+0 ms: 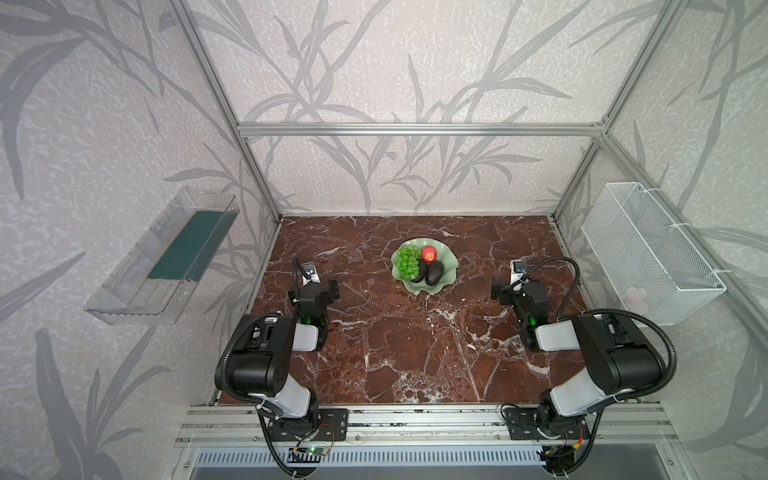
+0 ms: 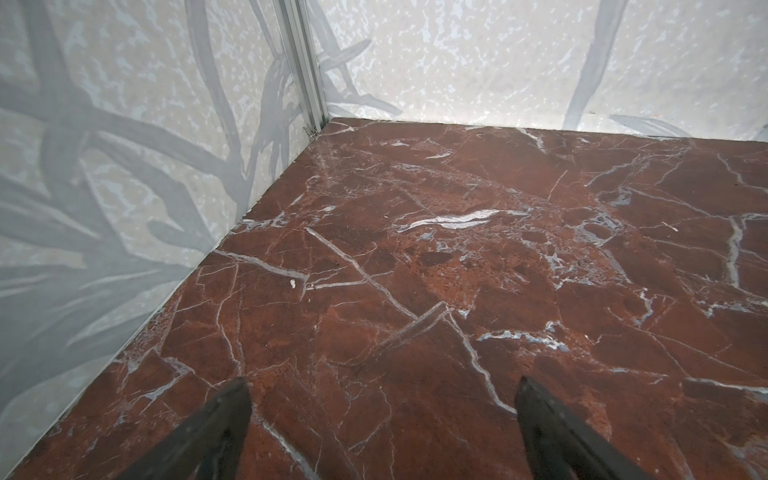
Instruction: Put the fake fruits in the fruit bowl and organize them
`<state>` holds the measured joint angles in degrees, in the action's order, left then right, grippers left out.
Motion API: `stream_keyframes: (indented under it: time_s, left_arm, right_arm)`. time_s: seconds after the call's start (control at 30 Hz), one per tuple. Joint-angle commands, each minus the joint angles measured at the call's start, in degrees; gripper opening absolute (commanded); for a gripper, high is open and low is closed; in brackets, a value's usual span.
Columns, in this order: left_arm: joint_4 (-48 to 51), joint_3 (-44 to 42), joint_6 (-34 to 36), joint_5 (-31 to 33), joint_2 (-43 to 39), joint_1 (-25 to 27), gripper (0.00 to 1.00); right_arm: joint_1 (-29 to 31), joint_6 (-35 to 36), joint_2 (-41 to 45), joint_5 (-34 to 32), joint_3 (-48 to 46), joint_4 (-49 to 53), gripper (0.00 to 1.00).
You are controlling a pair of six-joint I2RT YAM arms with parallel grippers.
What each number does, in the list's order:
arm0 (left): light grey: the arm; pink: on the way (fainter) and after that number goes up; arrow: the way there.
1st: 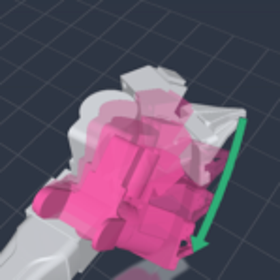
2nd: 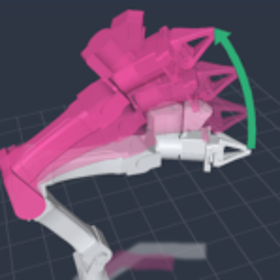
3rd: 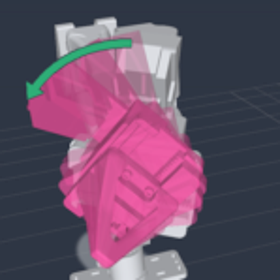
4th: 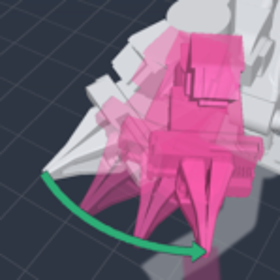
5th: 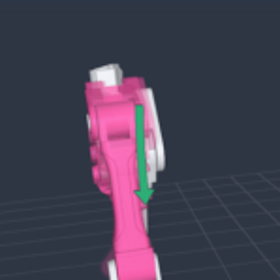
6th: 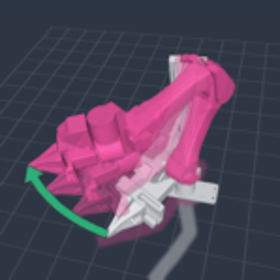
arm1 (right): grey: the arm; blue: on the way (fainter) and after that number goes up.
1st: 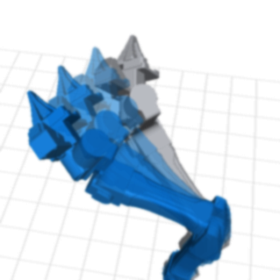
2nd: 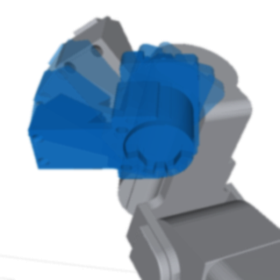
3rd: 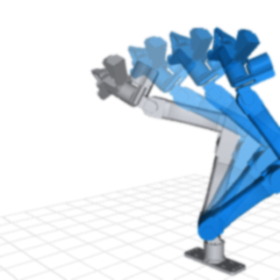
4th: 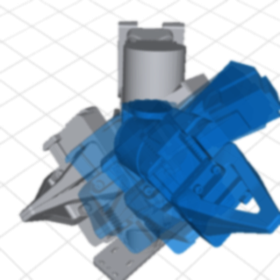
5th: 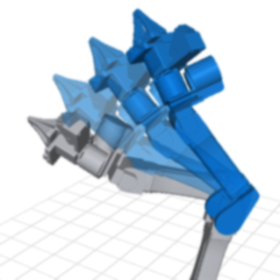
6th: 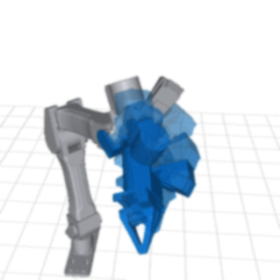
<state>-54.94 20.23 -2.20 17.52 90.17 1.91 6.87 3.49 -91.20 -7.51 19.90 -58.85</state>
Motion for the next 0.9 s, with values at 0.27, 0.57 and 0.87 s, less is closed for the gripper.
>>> stream_keyframes:
  time_s: [0.27,0.57,0.87]
  left_arm:
    - [-1.9,0.7,0.4,0.8,0.2,-0.1,0.99]
    - [-1.9,0.6,0.4,0.7,0.1,-0.1,0.99]
    - [-1.9,0.6,0.4,0.7,0.2,-0.1,0.99]
  right_arm:
    - [0.0,0.0,0.2,-0.9,0.9,1.5,0.99]
    - [0.0,-0.7,0.4,-2.3,0.5,0.8,0.99]
    - [0.5,-0.7,0.3,-4.2,0.2,0.0,0.99]
